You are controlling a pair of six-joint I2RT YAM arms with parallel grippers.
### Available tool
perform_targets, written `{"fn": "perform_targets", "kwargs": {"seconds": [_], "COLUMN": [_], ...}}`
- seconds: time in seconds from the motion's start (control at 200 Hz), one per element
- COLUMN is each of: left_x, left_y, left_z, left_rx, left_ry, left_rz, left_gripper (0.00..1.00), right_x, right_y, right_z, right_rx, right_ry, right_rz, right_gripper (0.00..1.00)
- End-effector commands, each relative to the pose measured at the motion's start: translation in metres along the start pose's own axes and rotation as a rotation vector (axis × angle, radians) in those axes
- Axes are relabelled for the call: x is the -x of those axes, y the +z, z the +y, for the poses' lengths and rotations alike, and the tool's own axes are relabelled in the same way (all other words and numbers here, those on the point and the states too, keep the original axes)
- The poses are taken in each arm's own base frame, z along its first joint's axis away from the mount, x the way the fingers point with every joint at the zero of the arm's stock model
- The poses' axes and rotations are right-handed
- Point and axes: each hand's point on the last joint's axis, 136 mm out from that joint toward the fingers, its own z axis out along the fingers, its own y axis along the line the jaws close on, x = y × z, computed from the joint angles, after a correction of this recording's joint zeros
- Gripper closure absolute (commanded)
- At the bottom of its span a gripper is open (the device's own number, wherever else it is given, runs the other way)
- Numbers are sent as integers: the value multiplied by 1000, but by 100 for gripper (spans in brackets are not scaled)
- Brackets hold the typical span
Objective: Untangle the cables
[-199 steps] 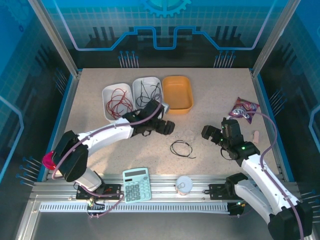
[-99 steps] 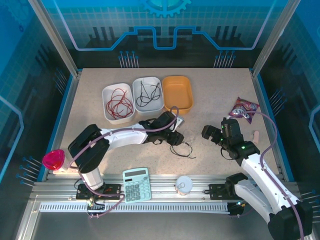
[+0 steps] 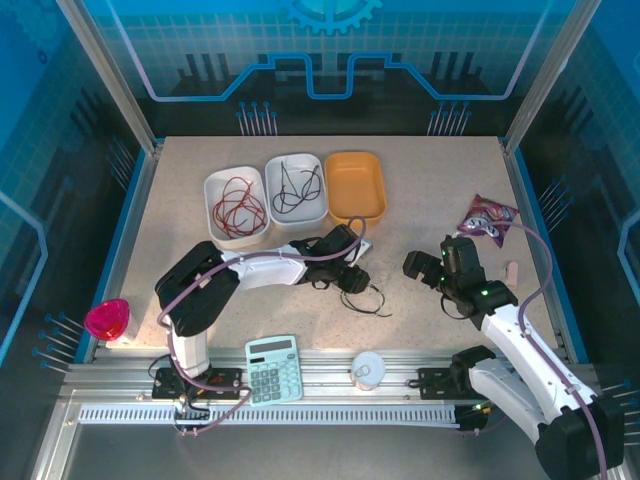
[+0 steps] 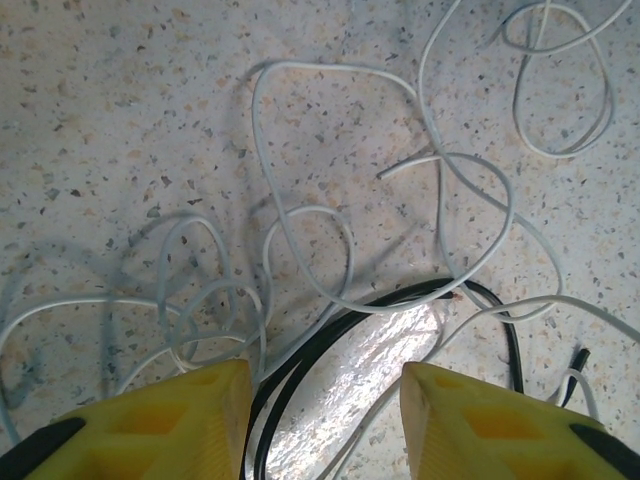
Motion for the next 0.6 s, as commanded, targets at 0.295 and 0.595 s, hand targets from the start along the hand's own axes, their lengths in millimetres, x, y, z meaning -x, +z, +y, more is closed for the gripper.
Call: {"fn": "perform_targets", "kwargs": {"seconds": [0.295, 0.595], "left_x": [-19, -23], "left_y": [9, 14], "left_z": [3, 7], "left_rx": [35, 85], "left_ry": [42, 61], "left_rz": [86, 103], "left_gripper": [62, 72], "right_x": [8, 7], "right_y": [-4, -3], "right_z": [0, 0], "right_rx": [-6, -2], "right_ry": [25, 30], "right_rz": [-21, -18], "right_gripper": [0, 0]}}
